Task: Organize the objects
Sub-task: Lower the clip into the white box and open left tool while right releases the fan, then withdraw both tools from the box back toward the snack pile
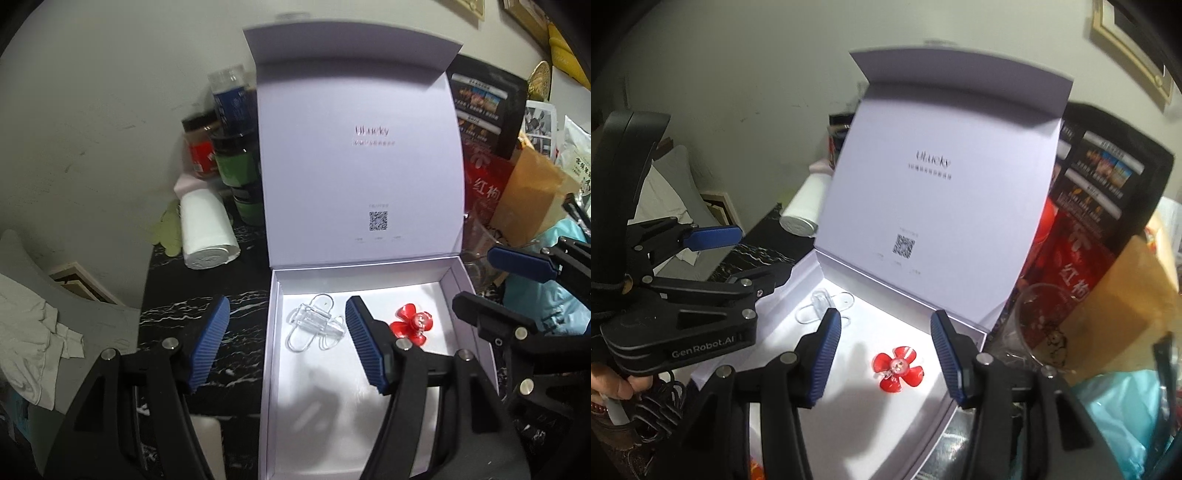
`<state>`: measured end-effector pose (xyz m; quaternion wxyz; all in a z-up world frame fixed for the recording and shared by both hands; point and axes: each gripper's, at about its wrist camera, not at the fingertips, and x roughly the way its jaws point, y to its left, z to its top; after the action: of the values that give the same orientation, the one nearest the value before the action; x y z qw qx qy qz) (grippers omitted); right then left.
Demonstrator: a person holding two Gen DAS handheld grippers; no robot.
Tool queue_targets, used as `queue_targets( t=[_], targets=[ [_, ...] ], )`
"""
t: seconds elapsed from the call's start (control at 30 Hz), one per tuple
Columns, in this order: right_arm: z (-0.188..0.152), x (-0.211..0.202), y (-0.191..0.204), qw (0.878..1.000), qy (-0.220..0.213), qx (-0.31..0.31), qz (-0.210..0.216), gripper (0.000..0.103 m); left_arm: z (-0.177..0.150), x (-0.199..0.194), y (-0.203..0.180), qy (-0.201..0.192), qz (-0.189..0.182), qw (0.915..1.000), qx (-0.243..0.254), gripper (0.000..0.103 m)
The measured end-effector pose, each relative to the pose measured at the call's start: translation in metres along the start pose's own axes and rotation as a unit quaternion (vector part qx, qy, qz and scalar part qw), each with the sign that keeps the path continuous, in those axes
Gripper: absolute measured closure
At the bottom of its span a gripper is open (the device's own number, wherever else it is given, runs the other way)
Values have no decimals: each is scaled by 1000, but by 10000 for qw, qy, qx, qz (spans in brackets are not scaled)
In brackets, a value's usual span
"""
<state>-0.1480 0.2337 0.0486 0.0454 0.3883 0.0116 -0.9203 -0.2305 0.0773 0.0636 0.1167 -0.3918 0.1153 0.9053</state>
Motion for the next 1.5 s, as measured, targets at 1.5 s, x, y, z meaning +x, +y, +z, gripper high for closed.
queue_targets(
  t=[1.5],
  targets=[
    [-82,-127,56,9993,-373,-38,2,47,-114,-105,-24,-218,275,9988,-355,28]
  ],
)
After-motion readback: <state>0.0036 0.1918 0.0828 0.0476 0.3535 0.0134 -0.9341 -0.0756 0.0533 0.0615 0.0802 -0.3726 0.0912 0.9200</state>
